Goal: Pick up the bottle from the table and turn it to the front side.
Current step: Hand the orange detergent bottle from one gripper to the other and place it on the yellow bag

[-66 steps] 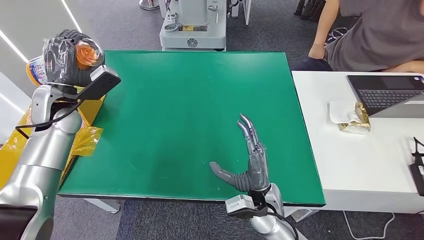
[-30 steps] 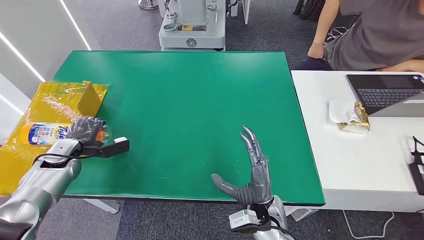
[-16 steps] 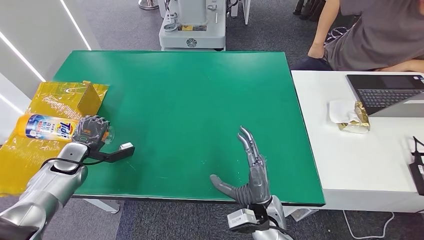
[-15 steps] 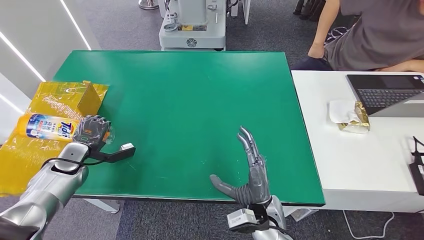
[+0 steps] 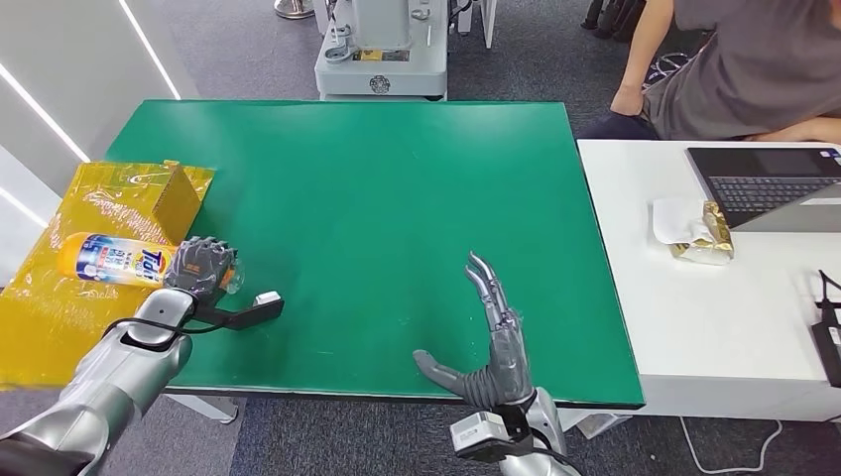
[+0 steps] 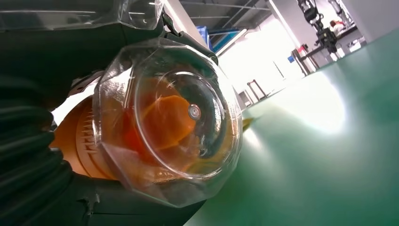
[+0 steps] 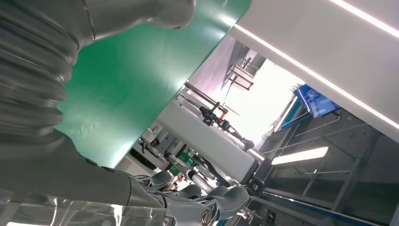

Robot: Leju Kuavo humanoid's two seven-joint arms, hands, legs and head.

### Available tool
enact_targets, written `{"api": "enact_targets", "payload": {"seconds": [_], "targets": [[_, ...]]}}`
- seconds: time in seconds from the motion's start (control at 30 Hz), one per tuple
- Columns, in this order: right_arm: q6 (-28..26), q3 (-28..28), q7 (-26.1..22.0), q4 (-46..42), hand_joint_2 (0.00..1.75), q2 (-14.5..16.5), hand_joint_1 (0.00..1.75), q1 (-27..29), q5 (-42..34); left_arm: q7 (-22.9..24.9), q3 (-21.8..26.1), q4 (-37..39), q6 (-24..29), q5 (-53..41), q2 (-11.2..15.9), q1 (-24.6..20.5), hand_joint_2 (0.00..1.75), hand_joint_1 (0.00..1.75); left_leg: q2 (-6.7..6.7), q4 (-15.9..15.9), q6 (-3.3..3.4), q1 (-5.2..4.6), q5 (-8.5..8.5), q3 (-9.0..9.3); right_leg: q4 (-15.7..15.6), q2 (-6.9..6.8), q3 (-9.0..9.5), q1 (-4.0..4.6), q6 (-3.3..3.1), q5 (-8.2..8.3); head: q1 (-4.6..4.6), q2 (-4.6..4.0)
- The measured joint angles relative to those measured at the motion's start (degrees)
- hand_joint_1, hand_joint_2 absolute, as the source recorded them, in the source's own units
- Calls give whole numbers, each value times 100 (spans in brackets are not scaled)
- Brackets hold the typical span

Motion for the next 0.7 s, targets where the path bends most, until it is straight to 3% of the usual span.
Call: {"api": "enact_targets", "payload": {"seconds": [0.23, 0.3, 0.37, 0.43, 0.7], "targets": [[38, 0, -1, 69, 175, 0, 0, -102, -72, 44, 20, 61, -102, 59, 40, 139, 175, 175, -3, 0, 0, 0, 0, -1, 0, -3, 0, 0, 0, 0, 1, 0], [30, 1, -1, 82, 175, 0, 0, -121, -99, 53, 53, 72, -174, 87, 60, 160, 175, 162, -3, 0, 0, 0, 0, -1, 0, -3, 0, 0, 0, 0, 0, 0], [20, 3, -1, 91, 175, 0, 0, -134, -109, 53, 111, 78, -246, 119, 72, 188, 175, 75, -3, 0, 0, 0, 0, -1, 0, -4, 1, 0, 0, 0, 1, 0], [15, 7, -1, 99, 175, 0, 0, -145, -107, 58, 158, 83, -290, 131, 82, 207, 175, 0, -4, 0, 0, 0, 0, -2, 0, -5, 1, 0, 0, 0, 1, 0], [51, 12, -1, 116, 175, 0, 0, -163, -72, 175, 310, 85, -260, 95, 95, 210, 175, 0, -2, -2, 0, 0, 0, 5, 1, -3, 6, 0, 0, 0, 0, 0]]}}
